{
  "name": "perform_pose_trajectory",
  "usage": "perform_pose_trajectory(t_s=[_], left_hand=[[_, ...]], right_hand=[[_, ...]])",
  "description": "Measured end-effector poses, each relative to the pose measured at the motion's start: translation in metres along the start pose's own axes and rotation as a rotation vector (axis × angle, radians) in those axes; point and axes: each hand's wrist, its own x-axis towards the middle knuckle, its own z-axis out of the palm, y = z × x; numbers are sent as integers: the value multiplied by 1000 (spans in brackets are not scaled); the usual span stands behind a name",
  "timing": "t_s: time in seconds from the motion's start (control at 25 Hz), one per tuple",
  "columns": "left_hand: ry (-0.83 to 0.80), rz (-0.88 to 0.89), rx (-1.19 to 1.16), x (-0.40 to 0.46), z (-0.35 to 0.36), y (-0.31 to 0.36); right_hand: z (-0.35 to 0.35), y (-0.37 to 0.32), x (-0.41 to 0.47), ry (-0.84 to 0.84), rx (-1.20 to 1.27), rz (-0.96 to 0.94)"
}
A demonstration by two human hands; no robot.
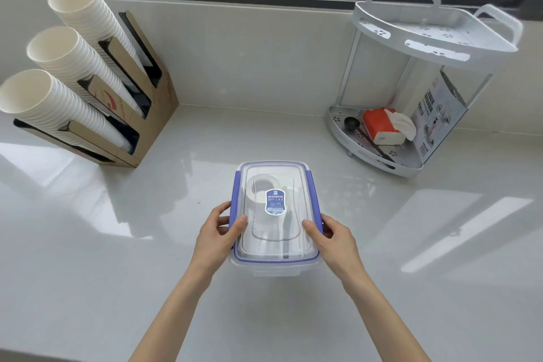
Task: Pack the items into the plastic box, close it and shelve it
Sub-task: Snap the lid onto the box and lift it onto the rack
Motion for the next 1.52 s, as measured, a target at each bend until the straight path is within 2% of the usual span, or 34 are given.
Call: perform_pose_trajectory(t_s=[0.52, 0.96, 1.36, 1.52], left_hand=[[-27, 259, -59, 44, 50, 136], [-87, 450, -90, 71, 120, 251], [-230, 463, -180, 99, 186, 334], [-285, 406, -232, 115, 213, 352]], right_hand=[[-107, -124, 61, 53, -16, -312], [-211, -203, 102, 94, 32, -443], [-287, -255, 165, 287, -95, -541], [-313, -263, 197, 330, -177, -502]])
